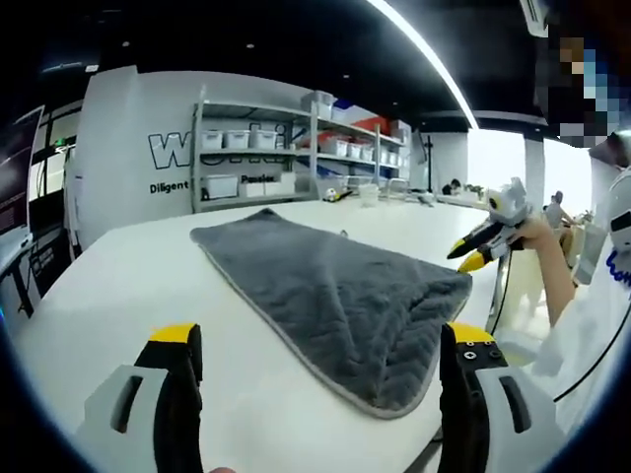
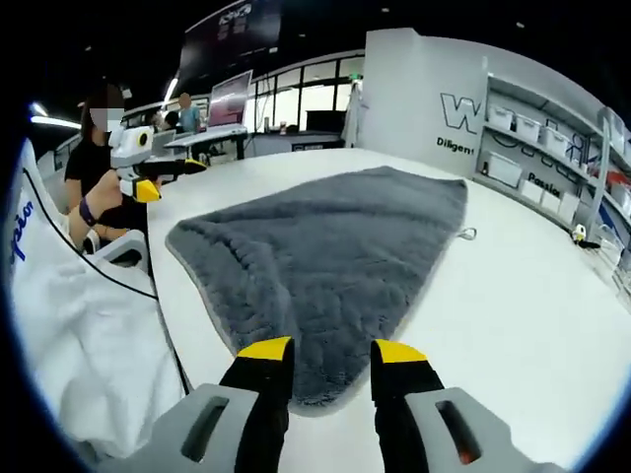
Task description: Open the folded towel by lifting each exposed corner and separating the folded layers until the towel lies flat within the target outline without major curled edges
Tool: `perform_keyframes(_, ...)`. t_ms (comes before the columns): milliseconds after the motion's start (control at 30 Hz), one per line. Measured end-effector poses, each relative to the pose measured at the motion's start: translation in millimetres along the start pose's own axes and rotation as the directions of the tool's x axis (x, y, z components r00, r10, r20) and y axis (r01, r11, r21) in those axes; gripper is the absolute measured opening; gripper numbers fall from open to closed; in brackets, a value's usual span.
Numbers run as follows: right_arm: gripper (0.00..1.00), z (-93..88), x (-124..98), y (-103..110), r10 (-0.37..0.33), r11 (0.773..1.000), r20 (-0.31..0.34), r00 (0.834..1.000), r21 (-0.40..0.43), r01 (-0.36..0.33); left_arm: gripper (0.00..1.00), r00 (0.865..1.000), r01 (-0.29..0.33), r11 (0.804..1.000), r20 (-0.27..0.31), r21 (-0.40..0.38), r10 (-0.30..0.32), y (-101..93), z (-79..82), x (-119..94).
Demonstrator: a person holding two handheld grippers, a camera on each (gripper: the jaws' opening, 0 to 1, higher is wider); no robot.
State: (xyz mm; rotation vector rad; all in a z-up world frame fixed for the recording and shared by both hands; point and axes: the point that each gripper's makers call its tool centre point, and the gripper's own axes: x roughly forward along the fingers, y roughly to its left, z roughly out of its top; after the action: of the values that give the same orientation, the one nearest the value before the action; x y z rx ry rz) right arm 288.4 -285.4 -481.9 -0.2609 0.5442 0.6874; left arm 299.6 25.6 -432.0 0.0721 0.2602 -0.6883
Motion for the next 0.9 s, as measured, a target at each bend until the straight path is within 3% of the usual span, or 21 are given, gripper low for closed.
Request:
perform_keyframes(100, 0.22, -3.2, 3.3, -1.8, 0.000, 1.000, -0.007, 1.000, 0.025, 0.000, 0.99, 1.000, 0.000, 1.000, -0.002, -0.001, 0.000, 0.3, -1.0, 0.1)
perform_keyframes(200, 0.19, -17.0, 5.1, -4.1, -0.010, 1.000, -0.069, 0.998, 0.024, 0.012, 0.99, 1.000, -0.001, 1.000, -0.003, -0.004, 0.001, 0.6, -1.7, 0.3)
perform_keyframes(333, 0.10, -18.5, 3.5, -5.8, -0.023, 0.999, -0.071, 0.997, 0.045, 0.026, 0.99, 1.000, 0.000, 1.000, -0.005, -0.004, 0.000, 1.0, -2.3, 0.4)
perform_keyframes(500, 0.09, -21.8, -1.1, -8.5, -0.044, 0.996, -0.082, 0.996, 0.079, 0.050, 0.99, 1.000, -0.002, 1.000, -0.005, -0.006, 0.002, 1.7, -2.1, -0.9)
perform_keyframes(733, 0.08, -29.2, -10.9, -12.2, -0.097, 0.993, -0.141, 0.985, 0.058, 0.106, 0.99, 1.000, -0.007, 1.000, -0.004, -0.007, 0.007, 2.8, -1.4, -2.6)
perform_keyframes(900, 0.09, -30.7, -13.2, -13.6, -0.107, 0.992, -0.149, 0.983, 0.057, 0.116, 0.99, 1.000, -0.004, 1.000, -0.006, -0.006, 0.004, 2.4, -1.5, -2.2)
